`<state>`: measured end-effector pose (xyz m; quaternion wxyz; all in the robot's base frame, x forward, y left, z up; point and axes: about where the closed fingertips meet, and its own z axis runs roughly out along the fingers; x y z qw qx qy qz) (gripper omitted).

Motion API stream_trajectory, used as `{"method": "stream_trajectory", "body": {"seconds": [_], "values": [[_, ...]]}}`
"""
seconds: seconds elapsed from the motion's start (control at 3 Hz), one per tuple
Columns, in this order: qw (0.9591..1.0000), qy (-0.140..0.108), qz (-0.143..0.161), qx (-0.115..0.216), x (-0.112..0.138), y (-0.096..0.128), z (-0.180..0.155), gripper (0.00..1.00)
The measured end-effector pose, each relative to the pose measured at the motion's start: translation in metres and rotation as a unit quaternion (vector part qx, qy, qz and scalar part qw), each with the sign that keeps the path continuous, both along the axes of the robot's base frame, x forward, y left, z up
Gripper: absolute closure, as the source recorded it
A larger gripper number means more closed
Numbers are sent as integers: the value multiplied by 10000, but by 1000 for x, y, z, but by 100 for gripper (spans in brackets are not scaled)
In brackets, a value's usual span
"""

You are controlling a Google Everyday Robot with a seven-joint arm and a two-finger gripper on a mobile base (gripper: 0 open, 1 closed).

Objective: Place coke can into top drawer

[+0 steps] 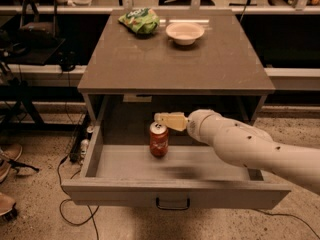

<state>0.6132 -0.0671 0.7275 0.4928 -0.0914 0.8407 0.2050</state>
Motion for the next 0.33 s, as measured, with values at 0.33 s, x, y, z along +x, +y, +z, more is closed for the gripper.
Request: {"method": "stream_trajectory", "body": {"seconds": [0.33], "values": [[9983,-165,-500,245,-3,-54,19,0]]}}
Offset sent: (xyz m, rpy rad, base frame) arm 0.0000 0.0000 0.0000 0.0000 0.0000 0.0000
